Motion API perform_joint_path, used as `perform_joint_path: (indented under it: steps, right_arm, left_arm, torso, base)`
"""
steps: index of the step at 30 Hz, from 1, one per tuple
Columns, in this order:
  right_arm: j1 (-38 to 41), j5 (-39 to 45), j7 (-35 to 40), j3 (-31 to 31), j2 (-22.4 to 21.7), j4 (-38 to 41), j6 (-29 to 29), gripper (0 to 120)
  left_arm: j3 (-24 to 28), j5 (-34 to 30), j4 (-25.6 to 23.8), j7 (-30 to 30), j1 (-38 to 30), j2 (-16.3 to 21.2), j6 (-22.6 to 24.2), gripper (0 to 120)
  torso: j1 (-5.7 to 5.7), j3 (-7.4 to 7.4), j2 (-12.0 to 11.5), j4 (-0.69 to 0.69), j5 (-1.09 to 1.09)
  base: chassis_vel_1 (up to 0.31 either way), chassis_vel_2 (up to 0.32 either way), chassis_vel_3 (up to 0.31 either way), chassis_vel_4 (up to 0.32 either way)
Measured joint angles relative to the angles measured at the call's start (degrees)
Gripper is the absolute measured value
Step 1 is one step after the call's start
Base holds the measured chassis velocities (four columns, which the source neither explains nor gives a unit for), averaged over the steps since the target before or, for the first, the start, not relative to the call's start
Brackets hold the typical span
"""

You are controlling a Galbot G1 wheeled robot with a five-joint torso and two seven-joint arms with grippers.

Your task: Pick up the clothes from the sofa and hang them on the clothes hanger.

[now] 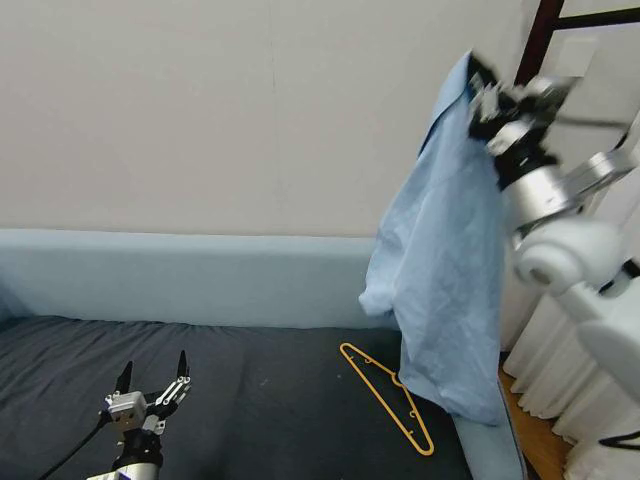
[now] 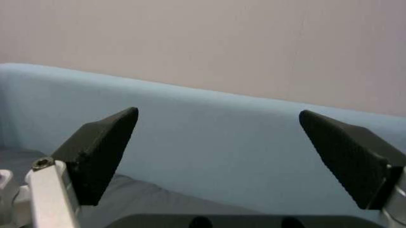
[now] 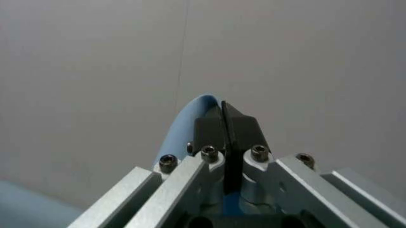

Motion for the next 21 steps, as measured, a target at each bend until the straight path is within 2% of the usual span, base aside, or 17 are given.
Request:
perform_joint_path:
  steps: [2, 4, 7, 8, 9, 11, 14, 16, 21]
  right_arm:
    - [-3.93, -2.94, 0.55, -3.59, 6.05, -6.36, 2.03, 0]
    - [-4.6, -3.34, 0.8, -4.46, 7.38, -7.89, 2.32, 0]
    - [-6.66, -3.92, 2.88, -7.91, 12.8, -13.98, 3.17, 0]
    - [-7.8, -4.07, 4.58, -10.22, 16.05, -18.61, 3.44, 0]
    - [-7.8, -4.07, 4.58, -10.22, 16.05, -18.61, 3.44, 0]
    - [-9.23, -5.44, 5.66, -13.64, 20.95, -25.0, 3.83, 0]
    - [-9.76, -6.5, 5.77, -14.89, 23.18, -27.47, 4.16, 0]
    - [-10.87, -8.05, 5.81, -17.37, 26.54, -29.84, 4.34, 0]
    - [-13.63, -8.81, 5.74, -21.09, 28.64, -30.57, 3.04, 0]
  left_arm:
    - [-0.23, 0.11, 0.27, 0.0, 0.15, -0.07, 0.03, 100]
    - [-0.3, 0.13, 0.29, 0.01, 0.22, -0.1, 0.04, 100]
    - [-0.7, 0.15, 0.31, -0.01, 0.5, -0.29, 0.06, 100]
    - [-1.09, 0.16, 0.34, -0.02, 0.79, -0.37, 0.08, 100]
    - [-1.09, 0.16, 0.34, -0.02, 0.79, -0.37, 0.08, 100]
    - [-1.97, 0.16, 0.58, -0.17, 1.13, -0.41, 0.08, 100]
    - [-2.4, 0.16, 0.68, -0.45, 1.34, -0.48, 0.0, 100]
    - [-2.89, 0.15, 0.76, -0.62, 1.68, -0.64, -0.1, 100]
    - [-3.19, 0.6, 1.34, -0.72, 1.76, -1.29, -0.64, 100]
  torso:
    - [-0.01, -0.01, 0.0, 0.02, -0.04]
    - [0.0, -0.01, 0.01, 0.02, -0.03]
    - [0.0, 0.0, 0.0, 0.03, -0.03]
    - [0.0, -0.01, 0.0, 0.04, -0.06]
    - [0.0, -0.01, 0.0, 0.04, -0.06]
    - [0.0, -0.01, 0.0, 0.01, -0.03]
    - [0.0, -0.02, 0.01, 0.01, -0.07]
    - [0.0, -0.01, 0.01, 0.02, -0.04]
    - [0.0, -0.01, 0.01, 0.01, -0.04]
  base:
    - [0.0, 0.0, 0.0, 0.0]
    - [0.0, 0.0, 0.0, 0.0]
    - [0.0, 0.0, 0.0, 0.0]
    - [0.0, 0.0, 0.0, 0.0]
    - [0.0, 0.0, 0.0, 0.0]
    - [0.0, 0.0, 0.0, 0.0]
    - [0.0, 0.0, 0.0, 0.0]
    - [0.0, 0.0, 0.0, 0.0]
    - [0.0, 0.0, 0.0, 0.0]
